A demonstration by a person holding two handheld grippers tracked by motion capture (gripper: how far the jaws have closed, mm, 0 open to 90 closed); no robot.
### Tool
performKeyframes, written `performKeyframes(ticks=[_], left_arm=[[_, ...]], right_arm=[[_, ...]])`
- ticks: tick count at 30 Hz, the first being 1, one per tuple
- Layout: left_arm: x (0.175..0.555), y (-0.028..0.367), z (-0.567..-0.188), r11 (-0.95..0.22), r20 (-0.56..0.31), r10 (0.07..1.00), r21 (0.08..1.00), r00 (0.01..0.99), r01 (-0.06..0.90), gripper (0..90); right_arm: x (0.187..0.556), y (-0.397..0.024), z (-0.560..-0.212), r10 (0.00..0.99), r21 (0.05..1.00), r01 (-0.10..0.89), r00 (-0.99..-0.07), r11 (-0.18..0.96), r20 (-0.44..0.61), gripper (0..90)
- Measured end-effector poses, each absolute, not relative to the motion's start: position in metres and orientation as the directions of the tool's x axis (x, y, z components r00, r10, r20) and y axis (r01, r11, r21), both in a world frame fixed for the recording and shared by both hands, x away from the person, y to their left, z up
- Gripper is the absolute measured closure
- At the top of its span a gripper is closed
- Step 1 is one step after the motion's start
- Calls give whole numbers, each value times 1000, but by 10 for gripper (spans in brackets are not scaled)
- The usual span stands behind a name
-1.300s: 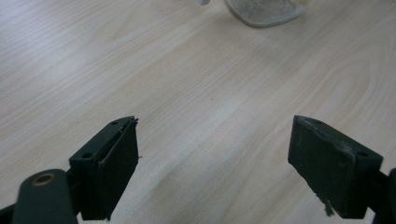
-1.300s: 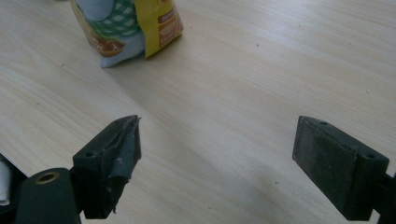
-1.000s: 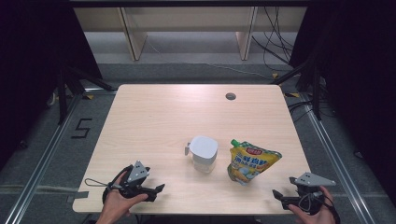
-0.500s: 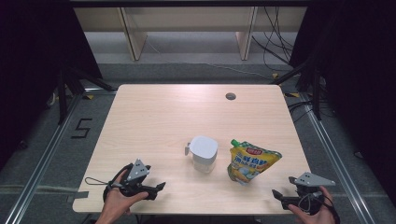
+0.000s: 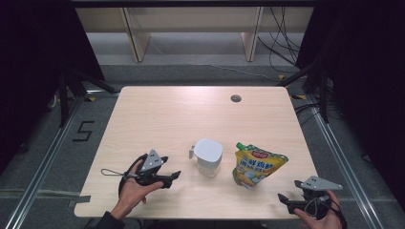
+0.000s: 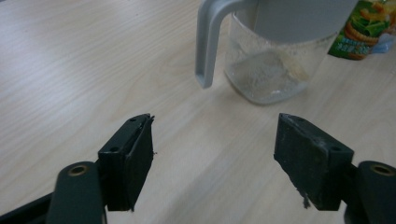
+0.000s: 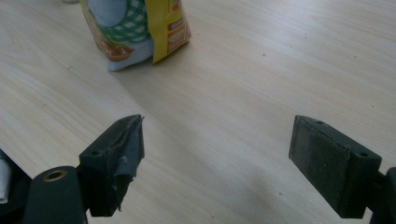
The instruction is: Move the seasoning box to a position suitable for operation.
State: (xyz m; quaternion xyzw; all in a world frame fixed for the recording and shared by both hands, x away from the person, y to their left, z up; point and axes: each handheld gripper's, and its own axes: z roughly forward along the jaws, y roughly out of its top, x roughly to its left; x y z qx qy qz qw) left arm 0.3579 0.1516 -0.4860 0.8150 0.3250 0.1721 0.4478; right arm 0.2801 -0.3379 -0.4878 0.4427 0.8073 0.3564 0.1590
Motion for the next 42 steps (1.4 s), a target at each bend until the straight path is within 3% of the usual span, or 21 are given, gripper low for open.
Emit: performKeyframes(ticks=[3,8,14,18,27,34,42], left_arm=[[369,142,-486,-410,22,642,854,766,319,324],[378,136,-490,-403,27,655,858,755,319,347],[400,130,-491,-424,65,631,864,773,273,469],[405,125,-494,-418,54,612,869,789,265,532],[413,111,-500,-424,49,601,866,798,266,576],[419,109,-505,-428,49,574,869,818,248,709],[417,109,-502,-435,54,573,866,818,247,729]], right_arm=[[279,-337,-488,838,717,610,-541,337,67,190],[279,-337,-489,845,722,601,-534,343,43,193],[278,-337,-488,847,717,603,-530,349,33,200],[281,-340,-488,837,721,582,-547,376,5,200],[281,-339,-489,834,717,579,-552,387,-4,200],[281,-340,-489,837,712,587,-547,385,-2,201],[281,-340,-488,839,717,583,-544,384,-7,202]])
